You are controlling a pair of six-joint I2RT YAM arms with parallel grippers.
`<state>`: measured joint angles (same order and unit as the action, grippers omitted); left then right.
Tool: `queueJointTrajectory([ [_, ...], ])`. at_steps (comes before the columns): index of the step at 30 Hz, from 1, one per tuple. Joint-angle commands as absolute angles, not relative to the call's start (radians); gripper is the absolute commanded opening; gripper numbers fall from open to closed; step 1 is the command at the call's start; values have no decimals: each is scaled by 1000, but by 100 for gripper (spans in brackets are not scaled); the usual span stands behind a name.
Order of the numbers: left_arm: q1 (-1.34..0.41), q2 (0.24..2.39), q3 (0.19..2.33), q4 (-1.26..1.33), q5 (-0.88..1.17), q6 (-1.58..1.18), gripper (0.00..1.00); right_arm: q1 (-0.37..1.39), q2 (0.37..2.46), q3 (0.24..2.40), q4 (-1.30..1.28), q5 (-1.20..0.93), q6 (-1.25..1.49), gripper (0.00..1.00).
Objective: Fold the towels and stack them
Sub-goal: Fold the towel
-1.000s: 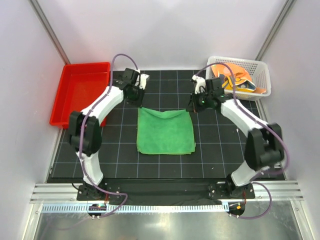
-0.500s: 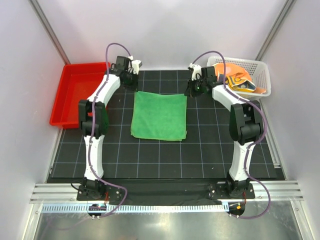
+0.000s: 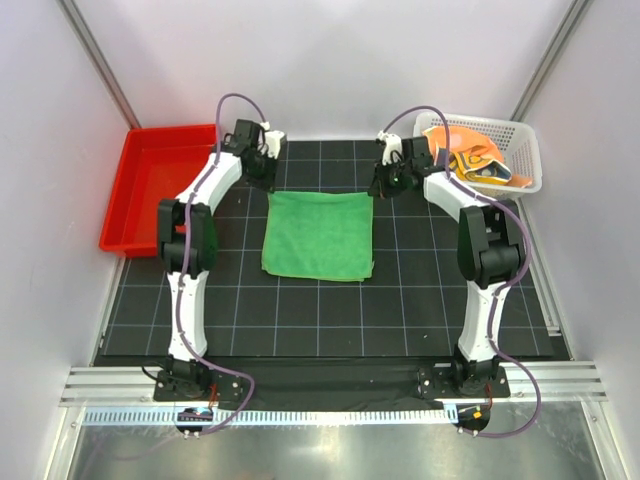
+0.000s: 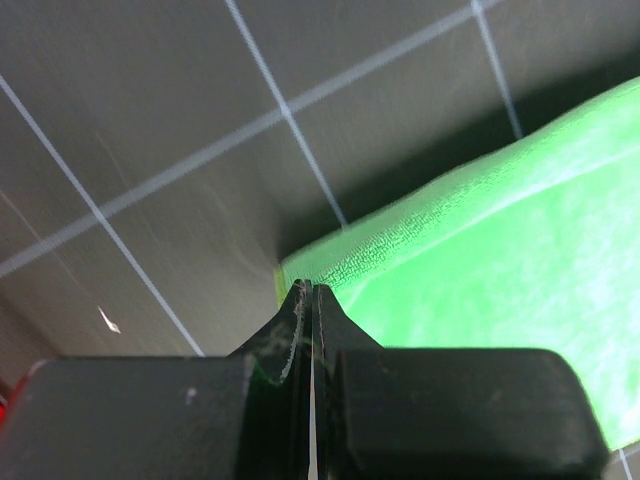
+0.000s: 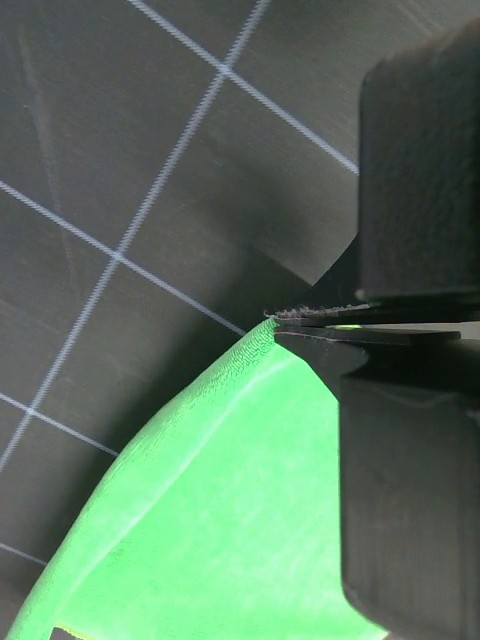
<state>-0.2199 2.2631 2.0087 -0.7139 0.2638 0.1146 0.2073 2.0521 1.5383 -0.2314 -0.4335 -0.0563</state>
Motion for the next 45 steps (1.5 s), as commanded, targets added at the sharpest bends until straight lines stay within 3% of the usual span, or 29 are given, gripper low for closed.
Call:
queueJointTrajectory([
  [1,-213,2133,1953,-706,248,133,0,210,1936,1508,-216,-453,-69,1],
  [22,-225,1799,1487,-640,311,6,0,278,1579,1045,-153,-420,64,1],
  [45,-267,1629,1233,-630,288,-55,0,321,1391,848,-175,-342,173,1],
])
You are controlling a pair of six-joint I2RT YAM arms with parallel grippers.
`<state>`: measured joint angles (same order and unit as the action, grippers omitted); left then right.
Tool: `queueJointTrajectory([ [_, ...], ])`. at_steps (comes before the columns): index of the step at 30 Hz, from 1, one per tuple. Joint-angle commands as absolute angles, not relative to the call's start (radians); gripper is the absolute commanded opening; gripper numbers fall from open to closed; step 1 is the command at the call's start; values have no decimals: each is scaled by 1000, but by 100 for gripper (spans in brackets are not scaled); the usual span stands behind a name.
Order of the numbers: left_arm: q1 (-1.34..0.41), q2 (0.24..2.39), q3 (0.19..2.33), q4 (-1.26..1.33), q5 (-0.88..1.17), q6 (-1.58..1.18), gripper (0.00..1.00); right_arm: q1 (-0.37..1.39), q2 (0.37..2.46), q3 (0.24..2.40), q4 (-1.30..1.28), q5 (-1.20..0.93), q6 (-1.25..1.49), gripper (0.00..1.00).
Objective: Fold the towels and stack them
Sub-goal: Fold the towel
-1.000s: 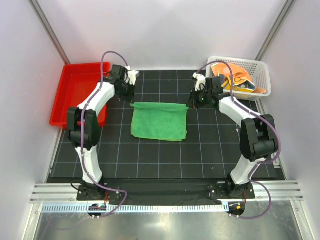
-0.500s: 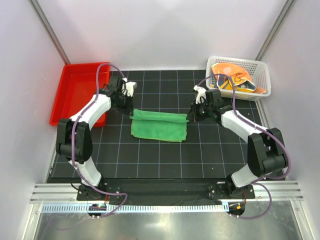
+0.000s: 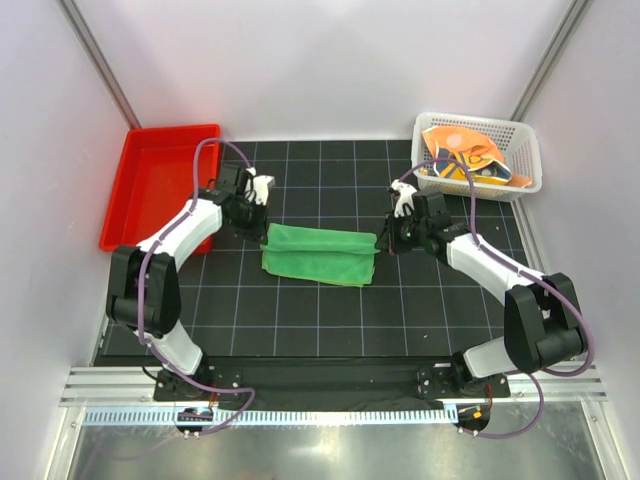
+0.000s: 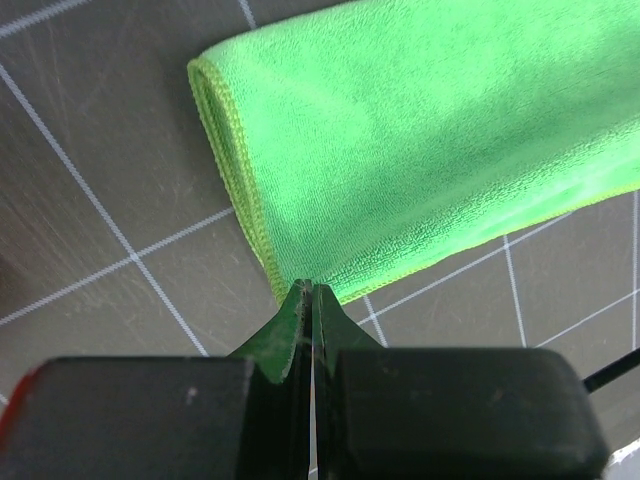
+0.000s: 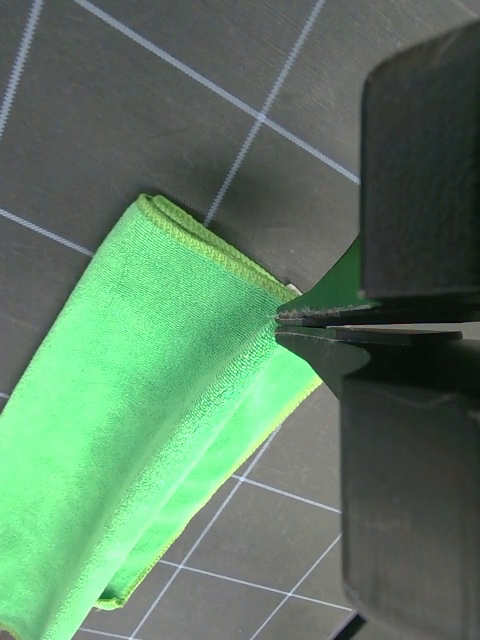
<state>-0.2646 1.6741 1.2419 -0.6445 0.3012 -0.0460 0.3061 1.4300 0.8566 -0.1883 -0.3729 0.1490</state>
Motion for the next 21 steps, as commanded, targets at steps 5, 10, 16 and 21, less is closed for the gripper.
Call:
queueJointTrajectory([
  [5,-279,1618,1200,-637,256,-52,0,353,1391,816,-166,-327,184,1],
  [10,-282,1611,1172,-637,256,-63,0,365,1359,766,-155,-305,193,2],
  [16,-311,1612,1147,-659,213,-87,8,396,1322,739,-178,-281,221,10],
  [21,-311,1569,1127,-676,160,-143,28,416,1267,744,-251,-247,258,27],
])
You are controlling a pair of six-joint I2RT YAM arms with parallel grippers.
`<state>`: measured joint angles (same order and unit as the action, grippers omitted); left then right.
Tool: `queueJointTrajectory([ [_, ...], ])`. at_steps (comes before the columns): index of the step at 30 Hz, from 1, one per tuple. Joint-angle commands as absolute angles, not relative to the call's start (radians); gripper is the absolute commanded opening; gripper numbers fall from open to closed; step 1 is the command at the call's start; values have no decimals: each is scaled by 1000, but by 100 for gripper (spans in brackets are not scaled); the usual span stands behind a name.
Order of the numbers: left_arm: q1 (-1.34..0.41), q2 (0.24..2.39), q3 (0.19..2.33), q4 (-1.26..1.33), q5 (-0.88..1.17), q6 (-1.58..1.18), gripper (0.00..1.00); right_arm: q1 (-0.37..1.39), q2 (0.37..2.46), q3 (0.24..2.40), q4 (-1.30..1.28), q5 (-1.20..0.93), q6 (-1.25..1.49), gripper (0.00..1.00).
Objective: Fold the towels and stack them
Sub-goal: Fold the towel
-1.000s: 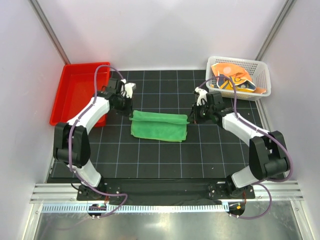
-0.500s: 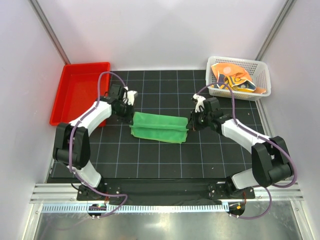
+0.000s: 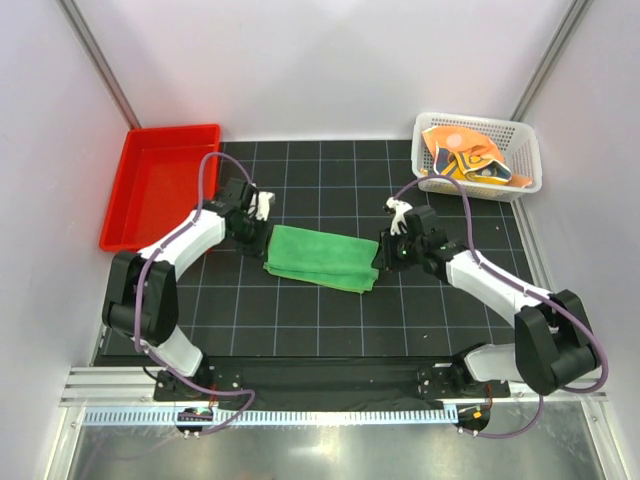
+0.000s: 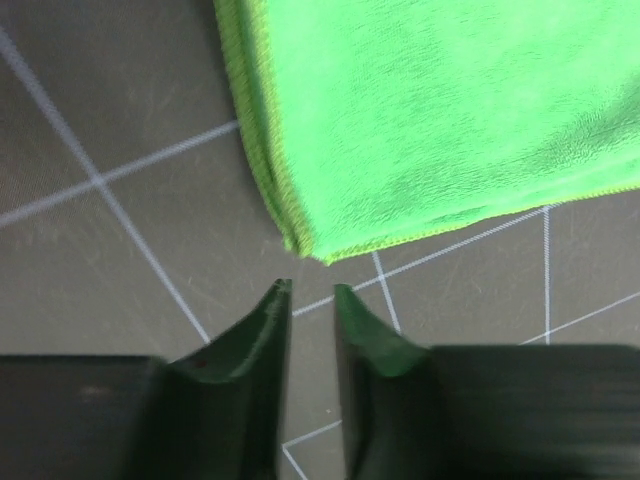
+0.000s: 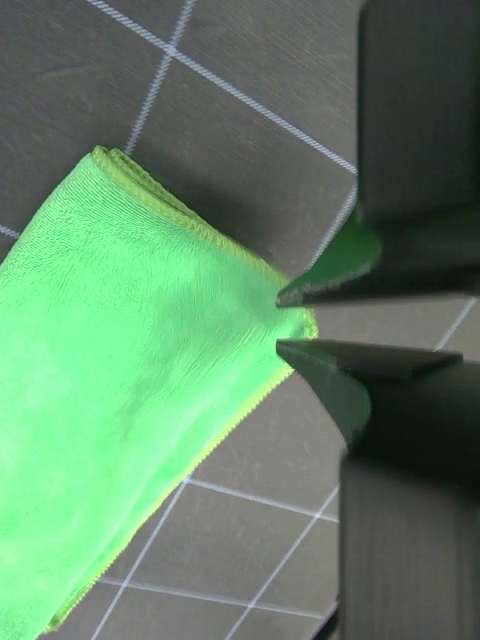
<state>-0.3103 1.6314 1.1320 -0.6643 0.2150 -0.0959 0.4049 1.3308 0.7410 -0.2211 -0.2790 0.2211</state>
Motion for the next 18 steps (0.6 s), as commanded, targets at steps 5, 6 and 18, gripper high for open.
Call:
queueJointTrajectory([
  [5,-311,1575,1146,-719,114,-240,44,417,1256,768,-314,-261,359,43],
  [6,-310,1581,1157,-729,110,-262,45,417,1259,770,-334,-227,382,45],
  [18,-311,1638,1078,-591,198,-509,51,426,1480,761,-209,-120,566,50],
])
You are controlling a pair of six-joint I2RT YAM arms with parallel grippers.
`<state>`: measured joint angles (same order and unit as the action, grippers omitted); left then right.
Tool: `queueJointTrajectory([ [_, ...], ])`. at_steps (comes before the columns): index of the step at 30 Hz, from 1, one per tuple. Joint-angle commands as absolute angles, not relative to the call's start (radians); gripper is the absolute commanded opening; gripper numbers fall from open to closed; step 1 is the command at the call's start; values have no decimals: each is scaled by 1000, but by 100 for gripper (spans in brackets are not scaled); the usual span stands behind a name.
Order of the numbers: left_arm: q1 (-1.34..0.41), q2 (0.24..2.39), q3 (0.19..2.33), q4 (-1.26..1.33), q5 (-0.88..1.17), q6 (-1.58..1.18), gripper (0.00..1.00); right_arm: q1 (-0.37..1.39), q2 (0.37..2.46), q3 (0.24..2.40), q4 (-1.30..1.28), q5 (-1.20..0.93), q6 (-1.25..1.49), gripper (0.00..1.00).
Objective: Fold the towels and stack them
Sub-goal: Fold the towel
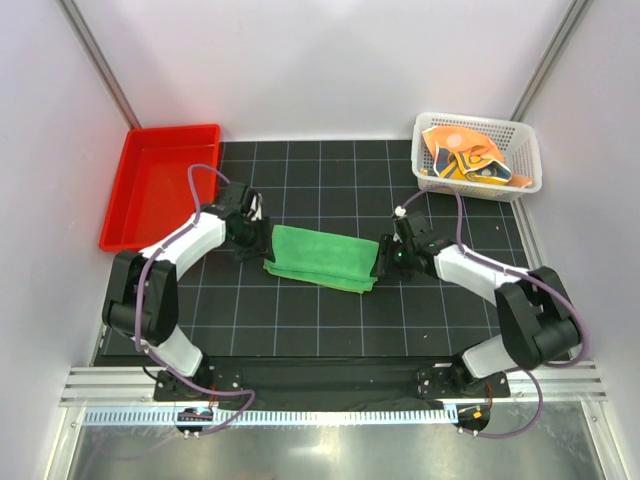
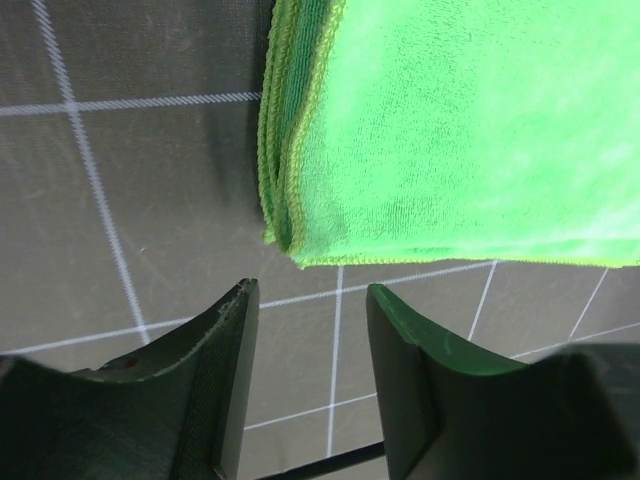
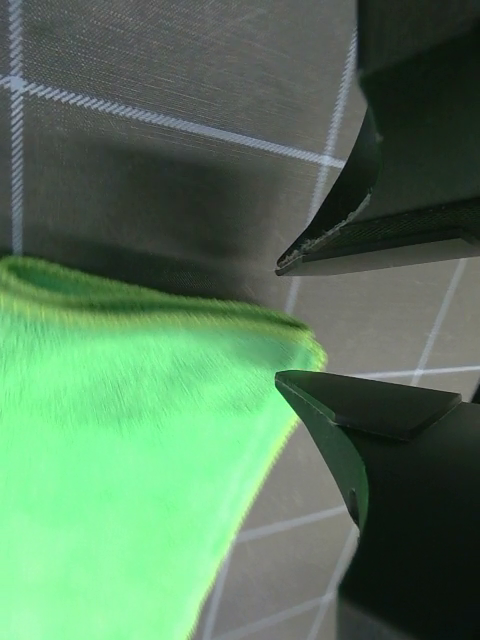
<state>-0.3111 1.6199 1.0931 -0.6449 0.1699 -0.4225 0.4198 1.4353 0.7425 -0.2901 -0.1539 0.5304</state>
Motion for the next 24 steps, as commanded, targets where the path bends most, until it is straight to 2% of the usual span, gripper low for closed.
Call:
queueJointTrajectory([
  [1,-311,1640,1071,-589,199,-521,50,425,1495,762,-209,-120,560,50],
  [3,-311,1638,1055,-586,190,-535,49,425,1541,770,-193,-109,540,49],
  [9,-311,1623,950,-514,218,-644,37,379,1609,816,-178,-144,428,43],
  [12,-311,1598,917,-488,219,-693,36,354,1624,851,-212,-178,394,42],
  [14,-310,1563,933,-520,167,-698,38,354,1617,871,-268,-187,390,42],
  [15,-310,1549,943,-531,149,-696,44,354,1609,873,-284,-183,399,44],
  [18,-305,1517,1014,-587,84,-675,51,354,1566,873,-351,-152,481,46],
  [24,-304,1528,1081,-583,95,-681,56,364,1490,813,-353,-140,780,46],
])
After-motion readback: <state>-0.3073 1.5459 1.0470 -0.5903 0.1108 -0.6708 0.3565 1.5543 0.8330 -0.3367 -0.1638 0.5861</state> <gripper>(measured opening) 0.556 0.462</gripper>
